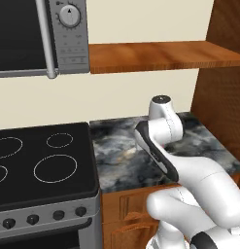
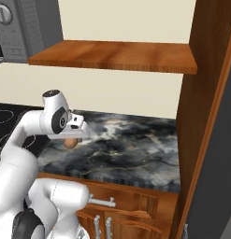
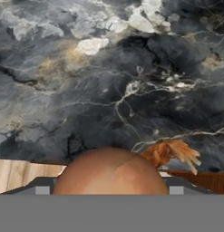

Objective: Place the onion in the correct fridge rack based on whether it is a fruit or vegetable. Finally, close the fridge door.

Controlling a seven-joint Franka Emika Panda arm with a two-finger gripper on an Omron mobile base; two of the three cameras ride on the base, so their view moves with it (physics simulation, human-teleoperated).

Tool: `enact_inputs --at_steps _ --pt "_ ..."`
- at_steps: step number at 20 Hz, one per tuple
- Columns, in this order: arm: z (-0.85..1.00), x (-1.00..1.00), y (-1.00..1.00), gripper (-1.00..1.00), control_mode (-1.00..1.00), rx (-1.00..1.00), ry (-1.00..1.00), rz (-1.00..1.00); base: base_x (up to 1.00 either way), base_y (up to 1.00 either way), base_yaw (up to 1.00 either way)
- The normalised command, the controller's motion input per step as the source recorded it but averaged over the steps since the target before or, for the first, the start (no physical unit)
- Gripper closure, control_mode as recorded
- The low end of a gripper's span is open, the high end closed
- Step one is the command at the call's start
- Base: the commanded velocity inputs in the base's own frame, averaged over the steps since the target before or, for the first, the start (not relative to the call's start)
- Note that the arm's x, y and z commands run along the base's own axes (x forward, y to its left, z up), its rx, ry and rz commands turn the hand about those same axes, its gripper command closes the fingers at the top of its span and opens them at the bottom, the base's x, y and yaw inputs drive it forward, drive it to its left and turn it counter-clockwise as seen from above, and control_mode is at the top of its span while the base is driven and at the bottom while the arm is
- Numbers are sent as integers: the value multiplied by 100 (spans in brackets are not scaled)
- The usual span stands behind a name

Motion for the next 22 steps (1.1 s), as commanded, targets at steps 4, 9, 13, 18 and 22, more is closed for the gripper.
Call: enact_inputs --at_steps 4,9,13,18,22 --pt "0 0 0 100 100 0 0 0 -99 21 0" --pt "0 0 0 100 100 0 0 0 -86 39 0" --pt "0 0 0 100 100 0 0 0 -68 43 0" --pt "0 0 0 100 100 0 0 0 -100 -11 -16" --pt "0 0 0 100 100 0 0 0 -94 -41 -36"
